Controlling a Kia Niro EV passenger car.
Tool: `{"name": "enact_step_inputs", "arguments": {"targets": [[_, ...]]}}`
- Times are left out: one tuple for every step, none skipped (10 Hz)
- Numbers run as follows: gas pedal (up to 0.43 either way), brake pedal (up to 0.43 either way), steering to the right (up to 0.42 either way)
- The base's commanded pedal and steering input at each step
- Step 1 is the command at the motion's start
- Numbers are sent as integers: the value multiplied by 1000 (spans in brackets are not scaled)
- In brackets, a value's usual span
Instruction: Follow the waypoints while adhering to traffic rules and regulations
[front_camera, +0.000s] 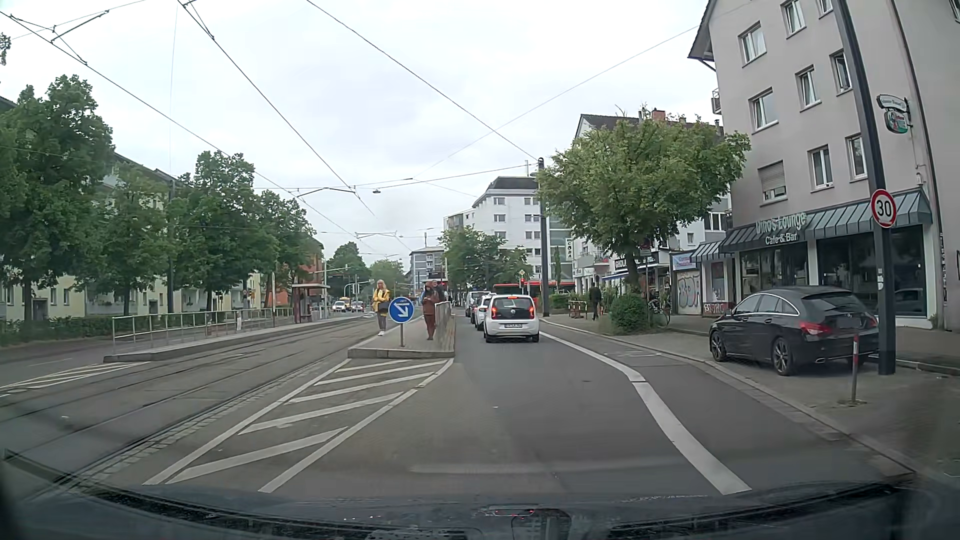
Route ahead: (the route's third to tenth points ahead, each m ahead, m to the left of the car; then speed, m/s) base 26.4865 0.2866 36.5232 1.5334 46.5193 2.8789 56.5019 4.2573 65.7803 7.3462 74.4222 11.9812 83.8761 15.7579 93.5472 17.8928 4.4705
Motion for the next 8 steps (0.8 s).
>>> {"name": "enact_step_inputs", "arguments": {"targets": [[0, 0, 33], [0, 0, 33], [0, 0, 33], [0, 0, 33], [0, 0, 33], [0, 18, 32], [0, 37, 28], [0, 55, 27]]}}
